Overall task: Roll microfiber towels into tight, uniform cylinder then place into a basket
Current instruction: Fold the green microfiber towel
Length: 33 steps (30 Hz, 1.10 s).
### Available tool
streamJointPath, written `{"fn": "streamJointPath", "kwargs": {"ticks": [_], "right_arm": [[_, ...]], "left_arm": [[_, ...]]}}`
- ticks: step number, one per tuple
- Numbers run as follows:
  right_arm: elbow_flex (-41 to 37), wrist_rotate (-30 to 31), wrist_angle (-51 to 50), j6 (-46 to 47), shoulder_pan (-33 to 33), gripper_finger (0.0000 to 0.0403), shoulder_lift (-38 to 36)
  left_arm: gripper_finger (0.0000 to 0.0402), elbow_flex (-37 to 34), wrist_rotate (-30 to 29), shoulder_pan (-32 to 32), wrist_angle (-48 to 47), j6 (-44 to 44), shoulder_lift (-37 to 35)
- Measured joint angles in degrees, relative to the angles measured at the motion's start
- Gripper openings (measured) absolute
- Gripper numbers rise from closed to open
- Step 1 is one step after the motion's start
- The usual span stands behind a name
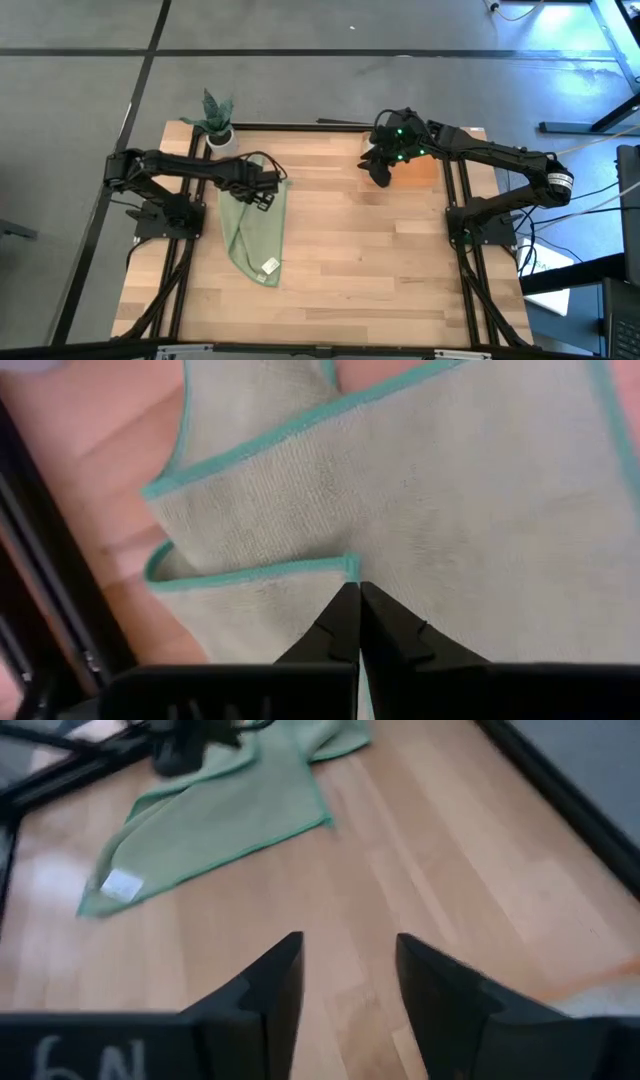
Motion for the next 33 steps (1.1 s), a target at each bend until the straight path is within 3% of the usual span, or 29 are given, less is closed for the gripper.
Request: {"fn": "streamJointPath", "kwargs": {"ticks": [6, 11, 21, 33], "right_arm": [[0.00, -4.14, 0.09, -8.88, 3.74, 0.0159, 0.07], [0.00, -3.23, 0.44, -9.94, 5.59, 0.0159, 0.07], [0.00, -3.22, 0.96, -10.15, 7.45, 0.0159, 0.07], [0.00, -3.23, 1.51, -10.20, 7.56, 0.0159, 0.07]], "left_arm": [[0.0000, 6.34, 2.61, -0.05, -7.79, 3.21, -1.03], [0.0004, 7.03, 3.49, -0.61, -6.78, 3.08, -1.04], [0.0061, 7.01, 2.27, 0.10, -6.65, -2.89, -0.65], [0.0073, -0.82, 1.69, -1.27, 3.47, -10.66, -0.63]]}}
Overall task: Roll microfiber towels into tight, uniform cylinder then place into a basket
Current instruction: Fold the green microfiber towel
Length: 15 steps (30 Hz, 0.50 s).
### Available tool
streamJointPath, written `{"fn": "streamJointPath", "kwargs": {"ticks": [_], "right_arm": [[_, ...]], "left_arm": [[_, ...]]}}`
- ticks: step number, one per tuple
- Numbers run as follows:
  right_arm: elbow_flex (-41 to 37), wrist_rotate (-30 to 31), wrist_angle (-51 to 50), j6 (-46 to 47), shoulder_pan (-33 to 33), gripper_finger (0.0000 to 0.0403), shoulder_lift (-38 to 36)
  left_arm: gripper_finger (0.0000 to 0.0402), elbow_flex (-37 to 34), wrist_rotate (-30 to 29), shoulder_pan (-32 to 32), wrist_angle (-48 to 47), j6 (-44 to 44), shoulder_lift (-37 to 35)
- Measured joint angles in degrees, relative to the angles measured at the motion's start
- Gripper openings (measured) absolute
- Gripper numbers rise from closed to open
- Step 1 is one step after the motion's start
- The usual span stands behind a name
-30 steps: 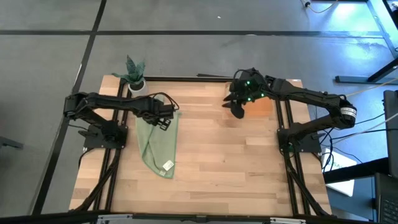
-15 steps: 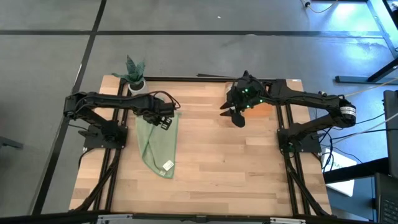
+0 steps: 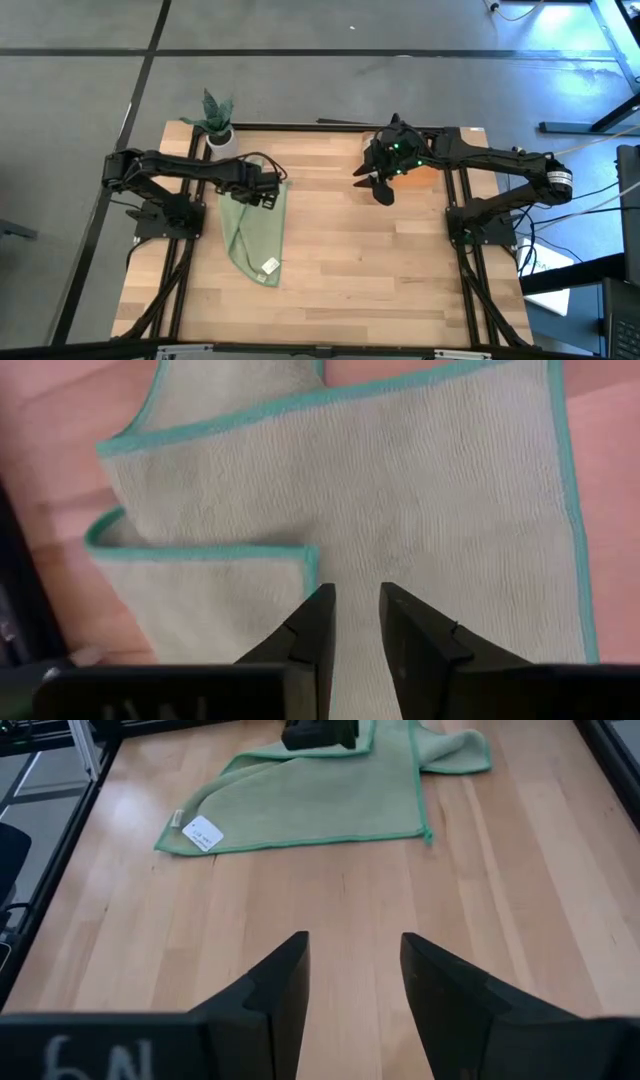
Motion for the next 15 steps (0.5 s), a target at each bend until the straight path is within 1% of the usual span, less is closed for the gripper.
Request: {"fn": "streamJointPath", "kwargs": {"ticks": [3, 7, 12, 15], "right_arm": [[0.00, 0.00, 0.29, -0.04, 0.00, 0.0159, 0.00], [0.00, 0.00, 0.37, -0.12, 0.00, 0.0159, 0.00], [0.00, 0.01, 0.83, -0.14, 0.00, 0.0159, 0.00], [0.00, 0.02, 1.37, 0.21, 0.00, 0.0159, 0.00]], "left_arm": [[0.0072, -1.57, -1.26, 0.39, 1.16, 1.50, 0.00], [0.0072, -3.94, -2.40, 0.44, 1.57, 1.05, 0.00], [0.0072, -6.82, -1.72, 0.34, 8.22, 0.15, 0.00], [0.0072, -6.95, -3.52, 0.37, 9.66, 0.78, 0.02]]}}
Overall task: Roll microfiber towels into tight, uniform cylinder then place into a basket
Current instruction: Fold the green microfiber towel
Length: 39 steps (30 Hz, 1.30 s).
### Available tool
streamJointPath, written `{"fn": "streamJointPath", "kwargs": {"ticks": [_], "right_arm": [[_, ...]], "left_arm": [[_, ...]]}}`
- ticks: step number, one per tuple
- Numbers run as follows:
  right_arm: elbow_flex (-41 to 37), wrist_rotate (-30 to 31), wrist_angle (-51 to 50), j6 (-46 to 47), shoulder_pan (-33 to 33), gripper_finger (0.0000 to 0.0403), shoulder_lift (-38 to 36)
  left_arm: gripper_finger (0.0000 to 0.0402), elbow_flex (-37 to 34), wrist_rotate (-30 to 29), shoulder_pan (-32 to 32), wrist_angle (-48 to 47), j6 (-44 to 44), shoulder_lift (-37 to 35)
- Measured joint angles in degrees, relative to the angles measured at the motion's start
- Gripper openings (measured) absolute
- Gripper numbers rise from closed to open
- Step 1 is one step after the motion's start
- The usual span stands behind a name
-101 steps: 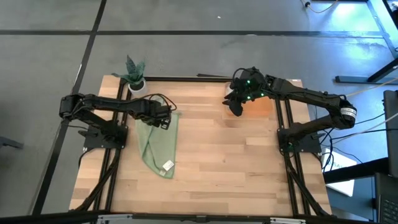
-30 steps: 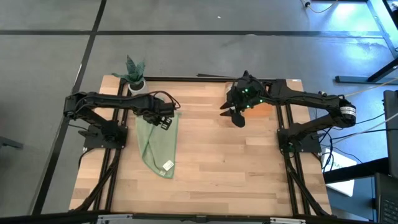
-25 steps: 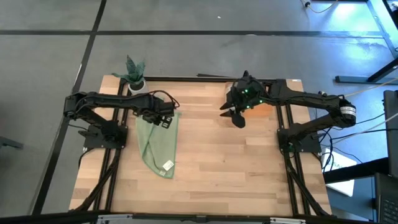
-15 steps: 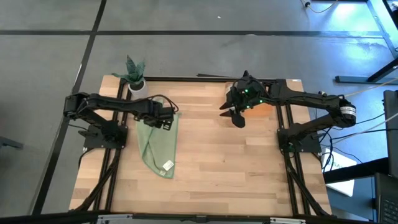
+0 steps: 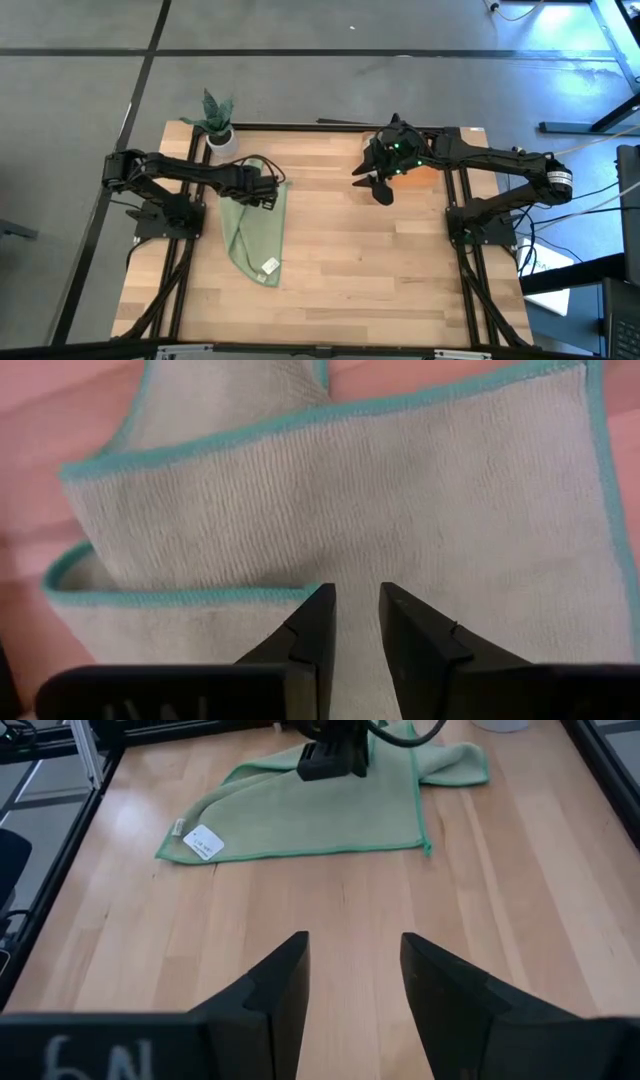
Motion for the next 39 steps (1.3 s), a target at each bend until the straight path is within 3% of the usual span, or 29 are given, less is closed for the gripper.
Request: {"fn": "streamJointPath", "kwargs": {"ticks": [15, 26, 39], "right_arm": [[0.00, 0.02, 0.13, 1.36, 0.00, 0.0159, 0.00], [0.00, 0.09, 0.11, 1.36, -0.01, 0.0159, -0.02], [0.00, 1.64, 0.11, 1.34, -0.02, 0.0159, -0.02]], "left_arm": [[0.0072, 0.08, -1.77, -0.02, -0.67, 2.40, -0.11], [0.0072, 3.07, -3.36, 0.00, -8.00, 2.07, -0.20], [0.0072, 2.10, -2.93, -0.02, -6.28, -0.03, 0.48]]}}
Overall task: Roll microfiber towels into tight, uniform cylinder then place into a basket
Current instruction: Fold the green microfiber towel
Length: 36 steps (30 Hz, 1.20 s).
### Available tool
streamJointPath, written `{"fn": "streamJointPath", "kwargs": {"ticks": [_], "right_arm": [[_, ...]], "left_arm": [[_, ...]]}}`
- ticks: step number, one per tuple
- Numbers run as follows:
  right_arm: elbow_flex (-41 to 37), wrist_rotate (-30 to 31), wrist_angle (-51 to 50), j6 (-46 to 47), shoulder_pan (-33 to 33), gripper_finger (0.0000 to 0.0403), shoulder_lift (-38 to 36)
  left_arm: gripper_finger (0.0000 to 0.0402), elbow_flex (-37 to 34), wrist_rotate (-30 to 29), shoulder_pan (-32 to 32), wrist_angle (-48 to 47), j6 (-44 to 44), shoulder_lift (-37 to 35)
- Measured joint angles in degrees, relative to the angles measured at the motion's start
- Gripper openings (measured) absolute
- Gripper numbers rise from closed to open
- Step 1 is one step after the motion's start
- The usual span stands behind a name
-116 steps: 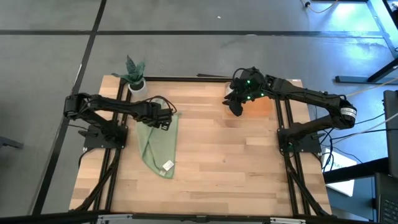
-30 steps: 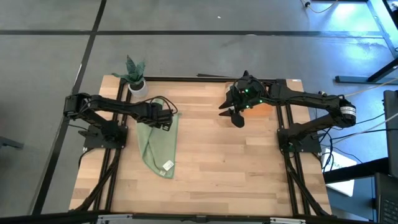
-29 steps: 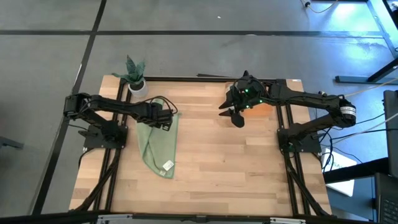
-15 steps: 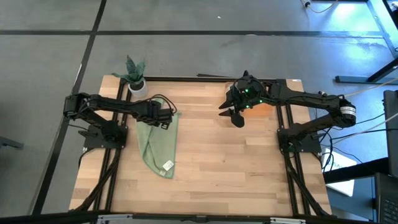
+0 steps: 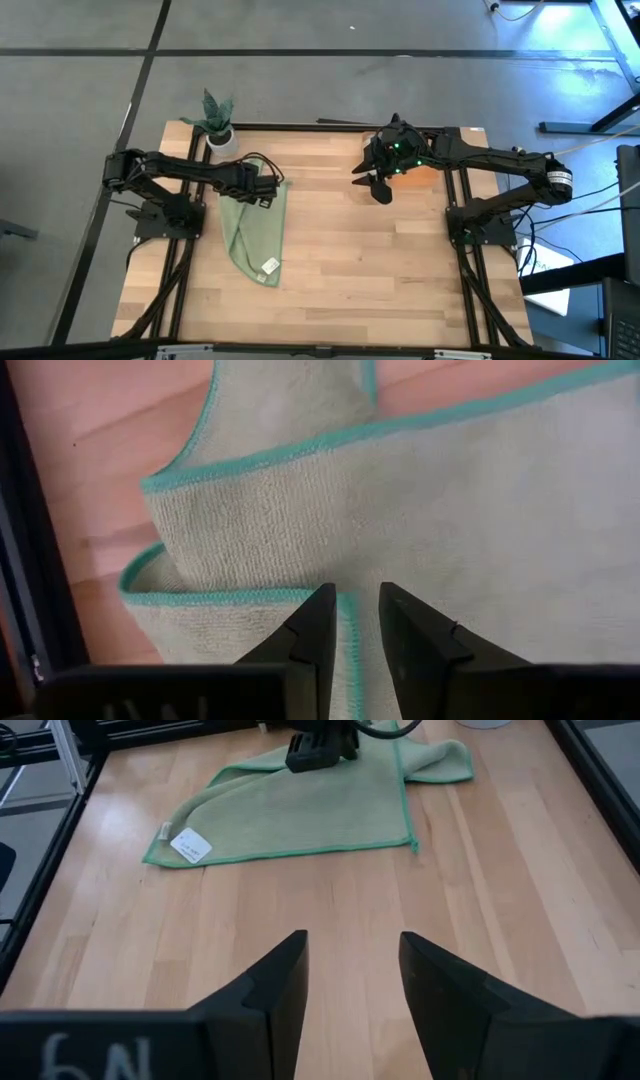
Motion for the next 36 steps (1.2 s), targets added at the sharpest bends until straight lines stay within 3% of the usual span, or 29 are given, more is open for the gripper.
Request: {"fn": "streamJointPath", "kwargs": {"ticks": [11, 20, 28, 36], "right_arm": [[0.00, 0.00, 0.00, 0.00, 0.01, 0.0159, 0.00], [0.00, 0.00, 0.01, 0.00, 0.00, 0.0159, 0.00], [0.00, -0.02, 0.02, -0.01, 0.02, 0.0159, 0.00], [0.00, -2.18, 0.07, -7.42, 1.82, 0.0159, 0.03]], "left_arm": [[0.0070, -2.24, 0.07, 0.52, 1.15, 0.67, 0.37], [0.0005, -2.29, 0.78, 0.52, 1.15, 3.14, 1.33], [0.0000, -2.20, 3.75, 0.52, 0.85, 4.17, 1.24], [0.0000, 5.10, 4.97, -1.45, -12.37, 5.32, 1.22]]}}
